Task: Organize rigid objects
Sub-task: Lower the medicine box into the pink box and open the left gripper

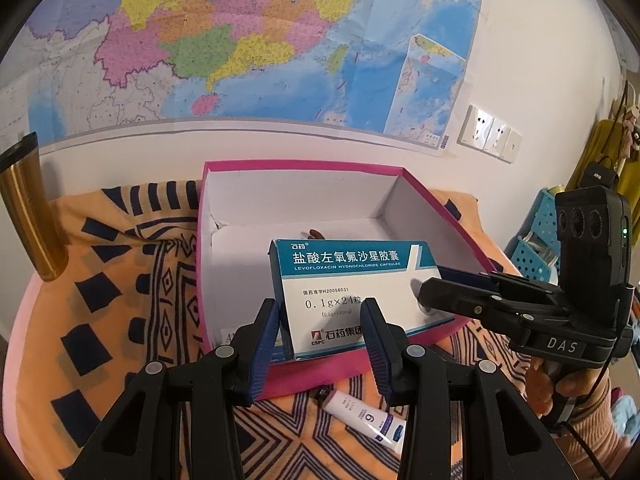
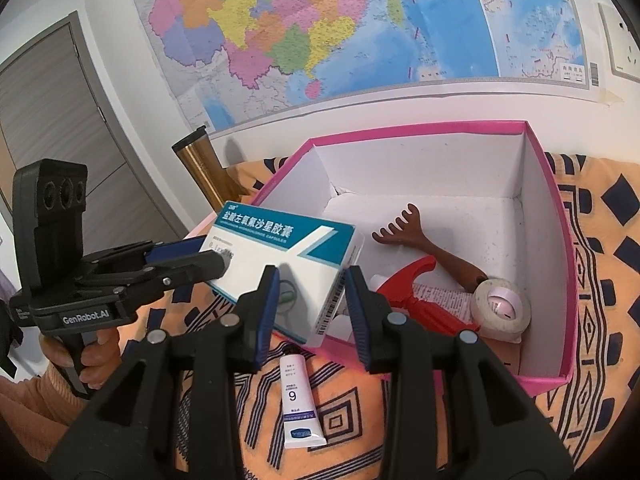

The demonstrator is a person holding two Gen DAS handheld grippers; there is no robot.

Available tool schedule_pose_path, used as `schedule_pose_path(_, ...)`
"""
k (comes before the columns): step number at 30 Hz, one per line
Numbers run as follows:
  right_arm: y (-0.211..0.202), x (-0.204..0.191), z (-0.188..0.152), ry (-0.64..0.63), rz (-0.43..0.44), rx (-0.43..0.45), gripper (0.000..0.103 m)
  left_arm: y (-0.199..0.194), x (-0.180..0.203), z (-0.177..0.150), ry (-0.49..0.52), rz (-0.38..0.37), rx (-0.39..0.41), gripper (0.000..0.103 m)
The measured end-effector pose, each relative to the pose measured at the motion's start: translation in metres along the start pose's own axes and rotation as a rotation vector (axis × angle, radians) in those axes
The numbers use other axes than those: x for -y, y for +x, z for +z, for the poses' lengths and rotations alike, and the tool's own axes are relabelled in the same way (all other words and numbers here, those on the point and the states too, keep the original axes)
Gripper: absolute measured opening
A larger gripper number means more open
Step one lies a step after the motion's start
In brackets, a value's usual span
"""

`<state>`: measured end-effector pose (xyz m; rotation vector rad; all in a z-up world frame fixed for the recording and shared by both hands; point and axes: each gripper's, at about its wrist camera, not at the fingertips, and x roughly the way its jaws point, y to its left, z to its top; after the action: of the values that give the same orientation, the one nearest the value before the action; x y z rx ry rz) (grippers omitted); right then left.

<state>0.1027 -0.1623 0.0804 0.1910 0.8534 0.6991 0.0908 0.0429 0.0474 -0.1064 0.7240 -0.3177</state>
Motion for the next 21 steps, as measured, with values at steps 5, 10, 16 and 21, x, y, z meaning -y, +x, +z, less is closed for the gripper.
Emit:
schedule_pose_path(5,0.000,0.000,0.000,-0.001,0.000,0.000,0.037,0.002,-0.002,0.002,-0.006,0.000,-0.002,0.042)
schedule_pose_path(10,0.003,0.000,0.003,-0.008,-0.004,-0.001,0.037,0.003,-0.005,0.004,-0.012,0.010,0.001,0.042)
schedule_pose_path(16,0.009,0.000,0.009,-0.008,-0.002,-0.009,0.037,0.008,-0.011,0.006,-0.031,0.020,-0.005,0.042)
schedule_pose_path(21,0.020,0.001,0.011,-0.001,0.000,-0.043,0.037,0.015,-0.018,0.006,-0.053,0.046,-0.027,0.042)
